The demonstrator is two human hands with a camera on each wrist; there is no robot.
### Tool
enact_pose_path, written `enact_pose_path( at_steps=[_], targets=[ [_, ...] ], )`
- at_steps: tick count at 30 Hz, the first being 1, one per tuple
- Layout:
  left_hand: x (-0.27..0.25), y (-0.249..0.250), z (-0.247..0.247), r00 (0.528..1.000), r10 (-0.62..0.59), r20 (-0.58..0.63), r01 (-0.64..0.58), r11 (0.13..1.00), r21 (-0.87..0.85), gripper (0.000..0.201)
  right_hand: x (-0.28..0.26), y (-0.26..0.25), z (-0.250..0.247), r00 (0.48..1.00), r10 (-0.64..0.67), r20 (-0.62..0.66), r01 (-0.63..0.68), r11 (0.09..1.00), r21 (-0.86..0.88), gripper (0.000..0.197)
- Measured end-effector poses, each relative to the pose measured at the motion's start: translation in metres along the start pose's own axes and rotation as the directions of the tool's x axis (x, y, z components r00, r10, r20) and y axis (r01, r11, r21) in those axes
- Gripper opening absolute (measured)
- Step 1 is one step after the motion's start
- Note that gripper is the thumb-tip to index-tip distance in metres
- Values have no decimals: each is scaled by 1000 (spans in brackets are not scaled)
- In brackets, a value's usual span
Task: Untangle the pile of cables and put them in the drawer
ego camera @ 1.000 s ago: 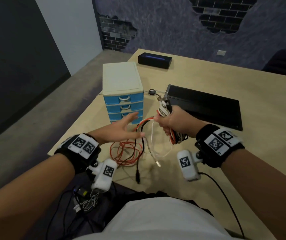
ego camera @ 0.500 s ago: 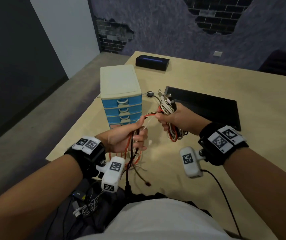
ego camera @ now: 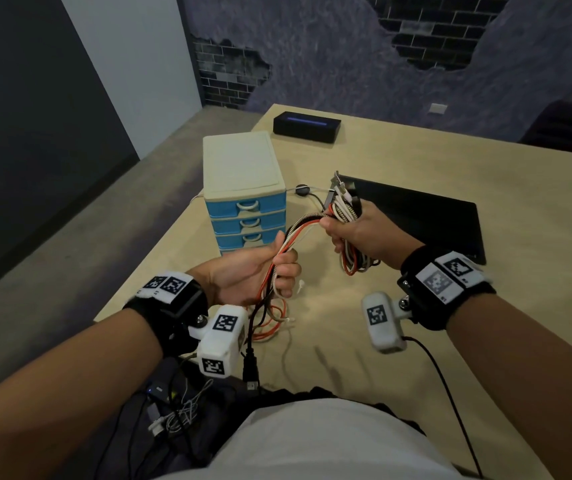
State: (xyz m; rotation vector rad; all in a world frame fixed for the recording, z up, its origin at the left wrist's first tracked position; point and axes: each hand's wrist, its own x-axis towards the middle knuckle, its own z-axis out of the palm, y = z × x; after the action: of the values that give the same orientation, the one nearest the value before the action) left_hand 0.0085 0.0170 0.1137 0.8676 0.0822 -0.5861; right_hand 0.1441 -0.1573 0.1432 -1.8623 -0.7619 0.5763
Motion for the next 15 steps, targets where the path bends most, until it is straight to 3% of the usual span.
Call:
enact_pose_path(
  at_steps=[5, 9, 12, 15],
  targets=[
    [-4, 1, 5, 994, -10, 109, 4, 998, 59, 28, -1, 3, 3, 999, 41, 10, -41, 995, 93, 9],
    [-7, 6, 13, 999, -25, 23, 16, 942, 334, 30, -2, 6, 3, 995, 84, 49, -92, 978, 189, 11],
    [-1, 5, 26, 984, 121, -127, -25, 811, 585, 32, -1, 8, 3, 980, 180, 85, -198, 925, 325, 26],
    [9, 1, 38, 927, 302, -224, -52, 692, 720, 30, -2, 5, 6, 965, 237, 112, -262, 890, 373, 42]
  ],
)
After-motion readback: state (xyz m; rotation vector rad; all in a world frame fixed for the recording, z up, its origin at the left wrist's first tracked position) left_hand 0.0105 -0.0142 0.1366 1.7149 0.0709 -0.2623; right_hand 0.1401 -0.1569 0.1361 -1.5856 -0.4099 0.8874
